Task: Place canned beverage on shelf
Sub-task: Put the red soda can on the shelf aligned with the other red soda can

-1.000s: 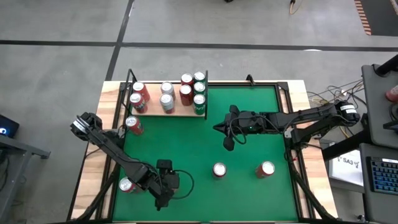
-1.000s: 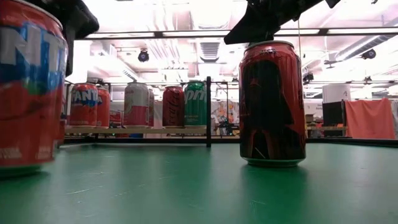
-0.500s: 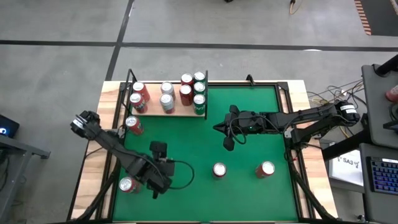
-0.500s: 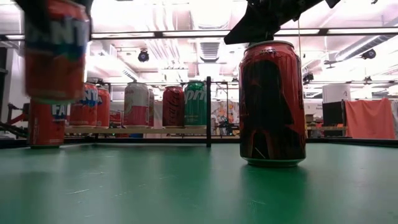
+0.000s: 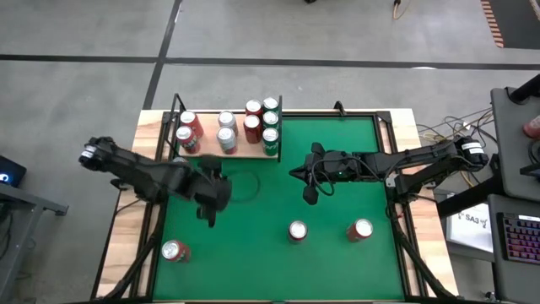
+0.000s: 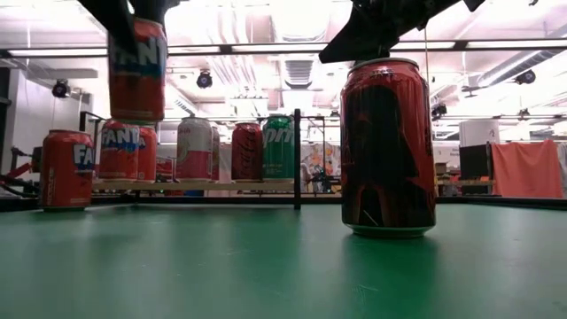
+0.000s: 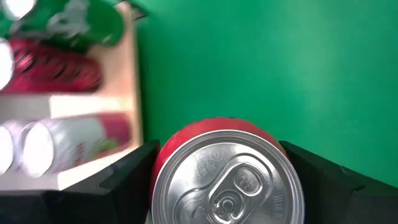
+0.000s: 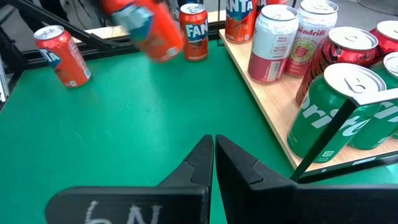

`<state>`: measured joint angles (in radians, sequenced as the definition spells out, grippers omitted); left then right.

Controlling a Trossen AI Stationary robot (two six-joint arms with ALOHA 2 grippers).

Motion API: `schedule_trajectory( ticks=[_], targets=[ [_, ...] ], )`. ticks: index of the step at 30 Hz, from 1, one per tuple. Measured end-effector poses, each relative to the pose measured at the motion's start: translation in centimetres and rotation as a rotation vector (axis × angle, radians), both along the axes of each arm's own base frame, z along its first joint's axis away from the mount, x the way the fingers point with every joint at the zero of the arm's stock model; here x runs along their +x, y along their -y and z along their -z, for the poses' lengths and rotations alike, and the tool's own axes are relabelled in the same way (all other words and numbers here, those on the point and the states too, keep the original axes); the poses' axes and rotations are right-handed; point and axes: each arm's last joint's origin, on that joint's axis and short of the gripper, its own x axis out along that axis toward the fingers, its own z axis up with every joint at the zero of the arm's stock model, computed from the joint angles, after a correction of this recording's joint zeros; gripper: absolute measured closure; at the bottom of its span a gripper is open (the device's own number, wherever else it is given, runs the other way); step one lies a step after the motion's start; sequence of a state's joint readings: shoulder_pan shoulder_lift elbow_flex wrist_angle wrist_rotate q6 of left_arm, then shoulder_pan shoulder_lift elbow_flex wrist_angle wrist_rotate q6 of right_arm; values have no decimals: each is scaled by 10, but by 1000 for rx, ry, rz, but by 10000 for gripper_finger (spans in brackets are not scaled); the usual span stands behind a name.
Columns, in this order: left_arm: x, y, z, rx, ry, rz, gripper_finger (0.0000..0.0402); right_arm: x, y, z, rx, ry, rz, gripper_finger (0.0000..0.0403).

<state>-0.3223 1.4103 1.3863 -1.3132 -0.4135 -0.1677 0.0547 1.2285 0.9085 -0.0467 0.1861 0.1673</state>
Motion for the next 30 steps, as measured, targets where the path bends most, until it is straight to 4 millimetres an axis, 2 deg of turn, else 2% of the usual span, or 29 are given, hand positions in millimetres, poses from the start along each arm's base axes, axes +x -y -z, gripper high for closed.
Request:
schedule_trajectory(
  ticks=[5,10,17,24,30],
  targets=[
    [-13,-43,5,7,33,-133,119,0,0,0,-2,3,-1,394],
    [-28,-73,19,25,41,-206,119,0,0,0,-2,3,-1,394],
    [-38,-92,30,17,111,-184,119,0,0,0,-7,2,-3,394],
    [-42,-109,31,54,79,-184,119,0,0,0,-9,2,-4,394],
    [-43,-124,33,16,60,-176,119,0,0,0,-11,1,-5,394]
  ],
)
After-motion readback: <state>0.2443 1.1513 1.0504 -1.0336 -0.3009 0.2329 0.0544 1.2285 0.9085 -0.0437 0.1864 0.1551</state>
